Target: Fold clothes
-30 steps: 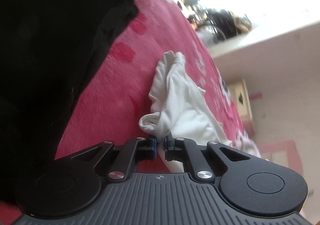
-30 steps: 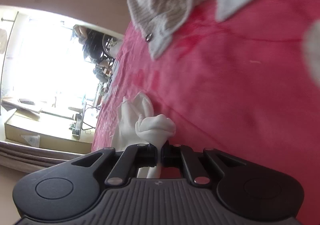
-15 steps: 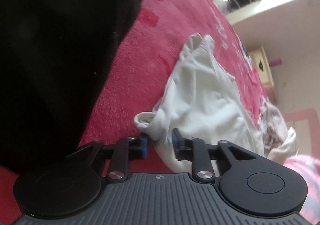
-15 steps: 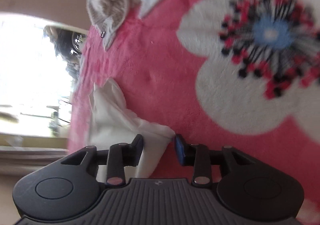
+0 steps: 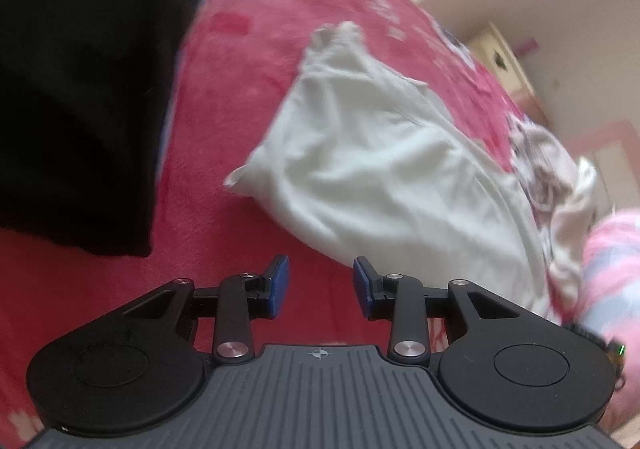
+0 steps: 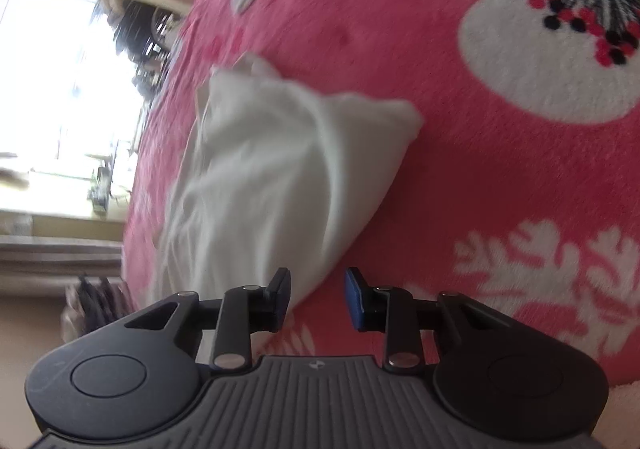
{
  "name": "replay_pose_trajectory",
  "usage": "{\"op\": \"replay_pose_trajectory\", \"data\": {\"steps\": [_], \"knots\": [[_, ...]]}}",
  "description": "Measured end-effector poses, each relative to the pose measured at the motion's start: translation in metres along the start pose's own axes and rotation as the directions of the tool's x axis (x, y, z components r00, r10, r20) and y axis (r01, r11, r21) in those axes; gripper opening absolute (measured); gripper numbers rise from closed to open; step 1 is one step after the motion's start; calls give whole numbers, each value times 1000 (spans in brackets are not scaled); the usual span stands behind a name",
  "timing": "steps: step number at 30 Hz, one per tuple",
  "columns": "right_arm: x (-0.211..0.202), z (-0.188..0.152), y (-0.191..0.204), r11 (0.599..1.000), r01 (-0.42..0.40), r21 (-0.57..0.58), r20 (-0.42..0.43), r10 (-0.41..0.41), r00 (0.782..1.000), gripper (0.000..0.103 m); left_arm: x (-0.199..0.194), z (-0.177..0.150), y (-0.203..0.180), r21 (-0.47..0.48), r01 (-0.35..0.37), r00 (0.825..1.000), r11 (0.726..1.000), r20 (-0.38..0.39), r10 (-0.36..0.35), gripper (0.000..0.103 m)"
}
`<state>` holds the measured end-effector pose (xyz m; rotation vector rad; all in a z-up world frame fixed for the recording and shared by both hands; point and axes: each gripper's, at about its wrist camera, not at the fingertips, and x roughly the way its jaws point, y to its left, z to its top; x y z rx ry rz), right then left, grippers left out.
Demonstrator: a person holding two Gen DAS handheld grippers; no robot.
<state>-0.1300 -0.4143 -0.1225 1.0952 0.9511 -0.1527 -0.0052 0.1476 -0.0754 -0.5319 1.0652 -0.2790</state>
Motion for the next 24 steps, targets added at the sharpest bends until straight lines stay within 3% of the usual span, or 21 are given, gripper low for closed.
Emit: {"op": "replay_pose_trajectory", "data": {"steps": [6,9,11,13,16,20,24], "knots": [[-17,-16,29,971,81,-226,48,-72,996,32,22,8,-53,246,45,999,968,8,-48,43],[-33,-18,50,904,164,-394,105,-132,986,32,41,8,-74,324,69,997,944,8,-76,43],[-47,-22,65,802,247,-544,168,-185,968,32,53,8,-82,339,84,996,937,0,-90,43],[-54,-27,76,669,318,-672,225,-225,948,32,64,8,-86,339,98,995,936,-9,-102,43],[-52,-33,86,499,360,-788,256,-266,929,32,77,10,-86,326,93,995,941,-13,-94,43],[-32,-48,96,297,312,-902,242,-252,937,32,86,12,-82,305,67,998,950,-7,-68,43],[6,-58,109,157,235,-959,190,-255,948,23,90,14,-76,291,33,999,956,5,-36,43]]}}
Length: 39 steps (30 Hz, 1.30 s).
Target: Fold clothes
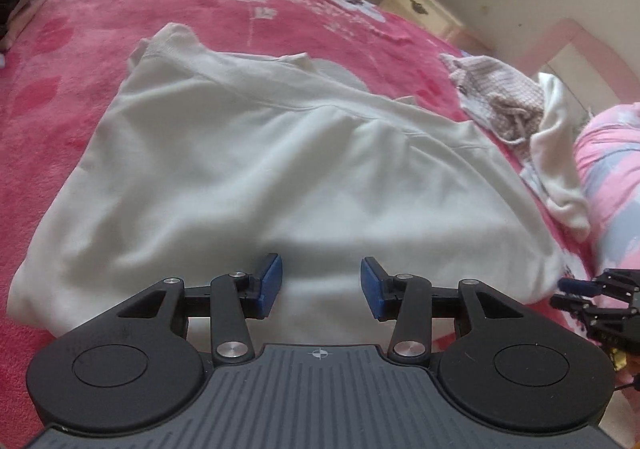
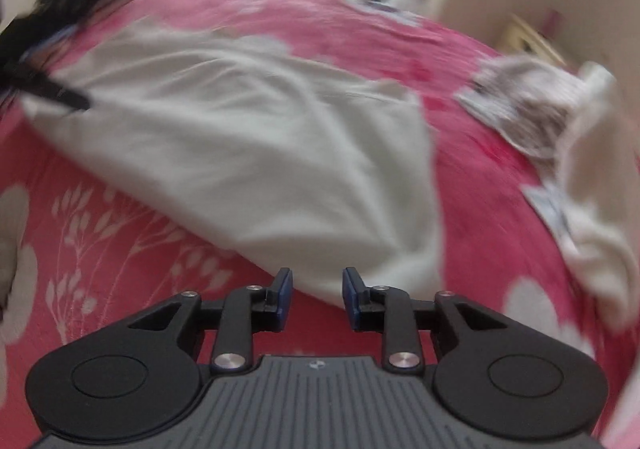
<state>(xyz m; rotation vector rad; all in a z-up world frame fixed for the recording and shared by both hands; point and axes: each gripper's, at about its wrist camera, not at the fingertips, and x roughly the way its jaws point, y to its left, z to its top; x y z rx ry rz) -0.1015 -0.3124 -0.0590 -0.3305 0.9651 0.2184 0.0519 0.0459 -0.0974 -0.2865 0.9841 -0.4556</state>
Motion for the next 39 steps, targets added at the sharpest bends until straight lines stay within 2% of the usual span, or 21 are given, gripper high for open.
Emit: {"op": "replay_pose_trajectory", "data": {"steps": [3,6,9,11,14,15,17,20,21,22,23,26,29,32,33,35,36,38,39], "knots": [[25,7,10,996,-43,-81,-13,42,999,18,1,1,5,0,-20,1000,1000,0,20,43],[48,-3,10,984,-35,-176,-82,20,996,15,3,1,10,-6,-23,1000,1000,-2,23,43],[45,-16,-12,983,3,-185,-139,-29,990,14,4,1,14,-10,-13,1000,1000,-3,13,43],[40,-26,-31,976,112,-189,-193,-149,970,14,4,0,14,-3,-11,1000,1000,-2,11,43],[16,-35,-68,987,152,60,-221,-135,966,15,5,-1,13,9,-12,1000,1000,1,12,43],[7,-36,-73,981,143,131,-199,-115,973,15,5,-2,13,11,-12,1000,1000,2,12,43],[-12,-38,-80,960,108,259,-136,-74,988,15,3,-1,13,4,-11,1000,1000,4,11,43],[-19,-37,-82,920,51,390,-100,-13,995,17,0,0,12,-9,-8,1000,1000,6,8,43],[-18,-38,-86,877,3,480,-87,44,995,18,-2,0,12,-11,-10,1000,1000,7,10,43],[-15,-39,-91,814,-50,578,-67,109,992,19,-4,0,11,-8,-13,1000,1000,12,13,44],[-12,-42,-95,732,-105,673,-36,175,984,19,-6,-1,9,-2,-14,1000,1000,17,14,44],[6,-53,-101,426,-226,876,81,331,940,20,-10,-4,9,5,-19,1000,1000,19,19,44],[33,-67,-100,158,-242,957,161,404,901,22,-10,-8,12,-4,-18,1000,1000,11,18,44],[57,-79,-93,-5,-194,981,178,431,885,22,-10,-11,16,-15,-17,1000,1000,11,18,44],[62,-83,-91,-49,-193,980,195,431,881,19,-10,-12,18,-20,-17,1000,1000,13,17,44],[64,-85,-88,-75,-219,973,231,401,886,4,-10,-12,23,-36,-13,1000,999,15,14,44],[57,-80,-89,-42,-262,964,258,381,888,3,-11,-11,26,-47,-9,1000,999,14,10,44],[40,-68,-90,51,-358,932,320,343,883,3,-12,-10,32,-69,-1,1000,998,14,2,44],[31,-61,-90,126,-377,918,319,333,888,3,-12,-9,35,-77,2,1000,997,13,-1,44]]}}
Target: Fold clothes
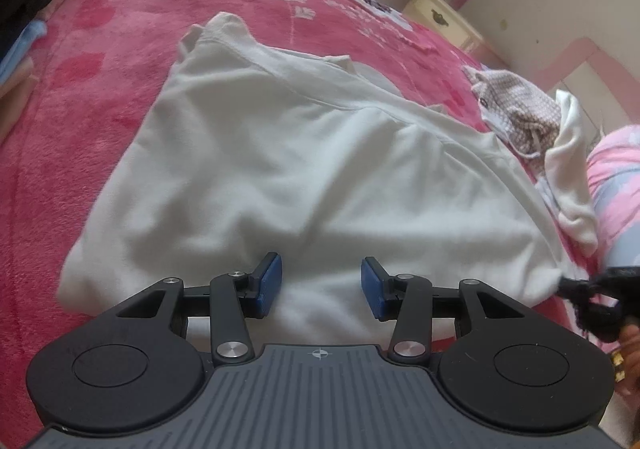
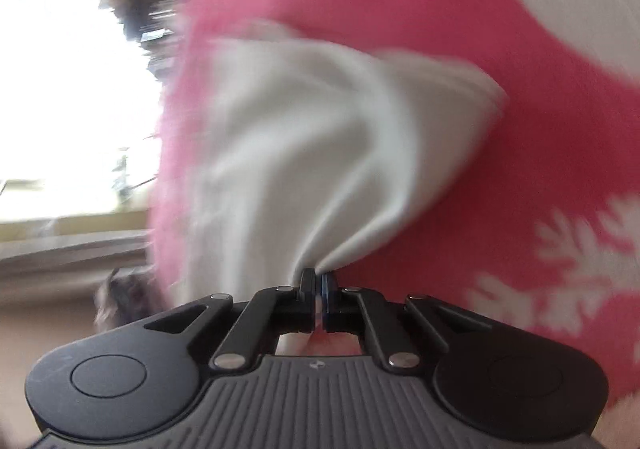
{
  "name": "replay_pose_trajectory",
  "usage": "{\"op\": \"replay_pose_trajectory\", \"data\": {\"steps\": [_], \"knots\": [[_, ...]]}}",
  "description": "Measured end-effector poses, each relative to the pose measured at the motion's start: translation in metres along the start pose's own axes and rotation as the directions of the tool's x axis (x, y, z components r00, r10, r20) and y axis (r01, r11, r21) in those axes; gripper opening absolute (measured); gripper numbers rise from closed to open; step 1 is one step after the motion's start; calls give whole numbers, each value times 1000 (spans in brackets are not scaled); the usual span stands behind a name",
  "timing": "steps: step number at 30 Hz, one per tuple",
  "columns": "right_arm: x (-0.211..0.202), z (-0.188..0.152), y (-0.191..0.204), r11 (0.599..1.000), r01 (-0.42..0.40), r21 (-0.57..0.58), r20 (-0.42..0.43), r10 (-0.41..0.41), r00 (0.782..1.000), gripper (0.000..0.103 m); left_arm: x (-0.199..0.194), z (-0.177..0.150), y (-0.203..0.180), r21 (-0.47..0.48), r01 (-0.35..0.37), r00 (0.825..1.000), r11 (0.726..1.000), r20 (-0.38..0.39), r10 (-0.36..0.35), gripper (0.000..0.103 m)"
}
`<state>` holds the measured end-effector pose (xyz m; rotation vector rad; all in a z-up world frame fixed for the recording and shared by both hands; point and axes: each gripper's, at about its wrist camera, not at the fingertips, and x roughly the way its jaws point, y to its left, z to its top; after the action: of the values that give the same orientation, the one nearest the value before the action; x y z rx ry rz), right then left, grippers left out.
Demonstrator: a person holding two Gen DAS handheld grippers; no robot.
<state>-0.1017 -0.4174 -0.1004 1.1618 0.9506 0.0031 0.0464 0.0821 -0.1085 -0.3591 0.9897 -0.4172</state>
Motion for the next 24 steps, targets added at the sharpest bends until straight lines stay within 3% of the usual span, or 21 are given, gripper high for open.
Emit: {"op": "replay_pose_trajectory", "data": {"steps": [2,4,6,8,11,14,16,18,20,22,24], "knots": [[-3,-3,8,992,78,-96,-16,-80,997,3,0,1,4,-13,6,1000,1000,-2,-6,44],[5,-3,-1,966,221,-135,-43,-228,973,1,0,1,7,-22,13,1000,1000,-5,-14,44],[5,3,-16,950,283,-135,-31,-289,957,0,0,1,7,-20,17,1000,1000,-5,-17,44],[-8,11,-29,964,264,-14,-10,-264,964,0,-2,0,7,-13,16,1000,1000,-3,-16,44],[-23,8,-6,948,294,-126,65,-287,956,1,-4,-1,6,-7,13,1000,1000,0,-13,44],[-18,-1,24,941,204,-272,64,-193,979,1,-3,-1,4,5,4,1000,1000,-2,-4,44],[-8,1,30,939,155,-307,58,-144,988,1,-2,-1,4,5,4,1000,1000,-1,-4,44],[-4,16,12,946,200,-254,103,-179,978,1,-5,-2,8,-4,5,1000,1000,8,-5,44],[-19,44,-26,947,298,-118,199,-272,942,0,-9,-2,11,-11,0,1000,1000,21,0,44],[-52,60,-55,979,188,84,314,-205,927,2,-19,0,14,-6,-21,999,1000,48,22,44],[-77,57,-54,990,90,111,433,-130,892,2,-30,3,16,-2,-38,996,999,82,38,44]]}}
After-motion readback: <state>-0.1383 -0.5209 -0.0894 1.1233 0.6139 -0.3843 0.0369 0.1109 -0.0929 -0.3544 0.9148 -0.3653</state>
